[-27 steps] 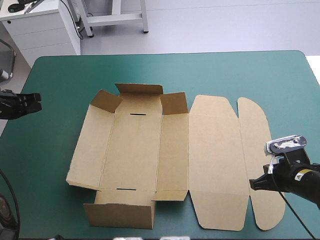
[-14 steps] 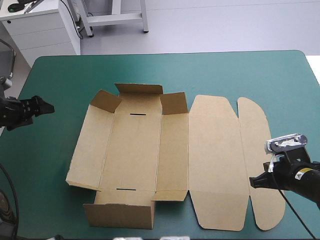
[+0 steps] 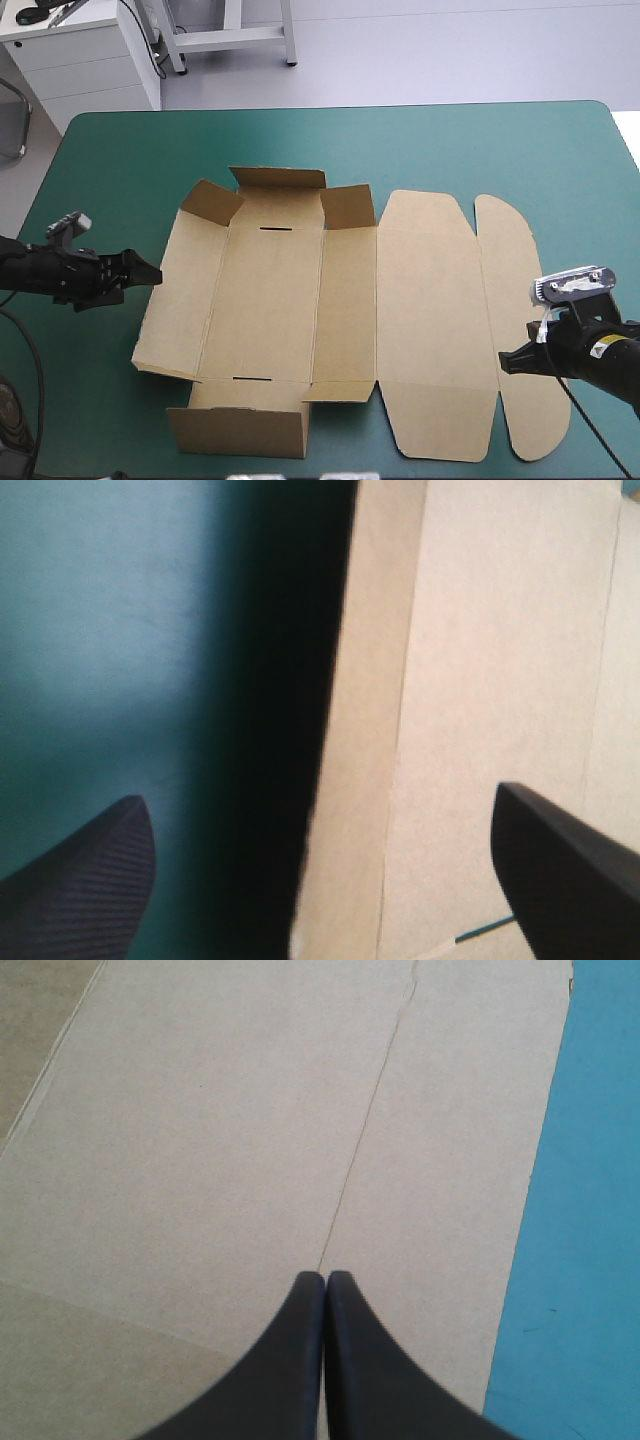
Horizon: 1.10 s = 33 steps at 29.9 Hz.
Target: Fold the box
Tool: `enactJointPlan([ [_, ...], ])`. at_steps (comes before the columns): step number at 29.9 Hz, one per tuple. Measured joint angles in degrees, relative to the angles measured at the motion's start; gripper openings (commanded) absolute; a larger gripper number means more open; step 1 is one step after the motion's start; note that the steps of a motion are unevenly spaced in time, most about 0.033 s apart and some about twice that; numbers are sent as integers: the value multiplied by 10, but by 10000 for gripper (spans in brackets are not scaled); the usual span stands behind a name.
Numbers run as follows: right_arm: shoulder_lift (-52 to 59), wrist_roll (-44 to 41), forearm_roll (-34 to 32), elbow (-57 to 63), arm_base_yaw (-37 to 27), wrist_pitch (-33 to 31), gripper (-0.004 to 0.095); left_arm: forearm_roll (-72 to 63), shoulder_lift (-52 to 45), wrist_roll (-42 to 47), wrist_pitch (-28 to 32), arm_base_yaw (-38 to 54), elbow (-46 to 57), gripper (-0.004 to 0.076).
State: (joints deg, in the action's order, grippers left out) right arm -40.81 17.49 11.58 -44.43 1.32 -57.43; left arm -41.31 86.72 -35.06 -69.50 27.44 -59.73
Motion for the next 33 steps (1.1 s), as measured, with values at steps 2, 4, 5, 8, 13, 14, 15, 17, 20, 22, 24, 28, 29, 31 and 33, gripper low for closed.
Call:
enactJointPlan([
  [2,0,0,0,0,0,0,-20,-6,0,-12,1,-20,18,645],
  [4,0,0,0,0,0,0,-20,-8,0,-24,3,-41,30,645],
  [5,0,0,1,0,0,0,-20,-9,0,-28,3,-52,35,645],
  [8,0,0,6,0,0,0,-20,-10,0,-36,4,-78,43,645],
  [13,0,0,21,0,0,0,-20,-10,0,-37,7,-96,52,645],
  [14,0,0,21,0,0,0,-20,-10,0,-37,7,-97,55,645],
  [15,0,0,22,0,0,0,-20,-10,0,-37,7,-97,60,645],
  [17,0,0,22,0,0,0,-20,-10,0,-37,7,-97,68,645],
  [20,0,0,22,0,0,0,-20,-9,0,-37,8,-98,78,643],
  [22,0,0,22,0,0,0,-20,-9,0,-37,8,-98,82,638],
  [24,0,0,22,0,0,0,-20,-9,0,-37,8,-98,84,634],
  [28,0,0,22,0,0,0,-20,-9,5,-37,8,-98,85,612],
  [29,0,0,22,0,0,0,-20,-10,8,-37,9,-99,85,603],
  [31,0,0,22,0,0,0,-20,-10,15,-37,11,-105,85,569],
  [33,0,0,22,0,0,0,-20,-10,20,-37,11,-113,85,513],
])
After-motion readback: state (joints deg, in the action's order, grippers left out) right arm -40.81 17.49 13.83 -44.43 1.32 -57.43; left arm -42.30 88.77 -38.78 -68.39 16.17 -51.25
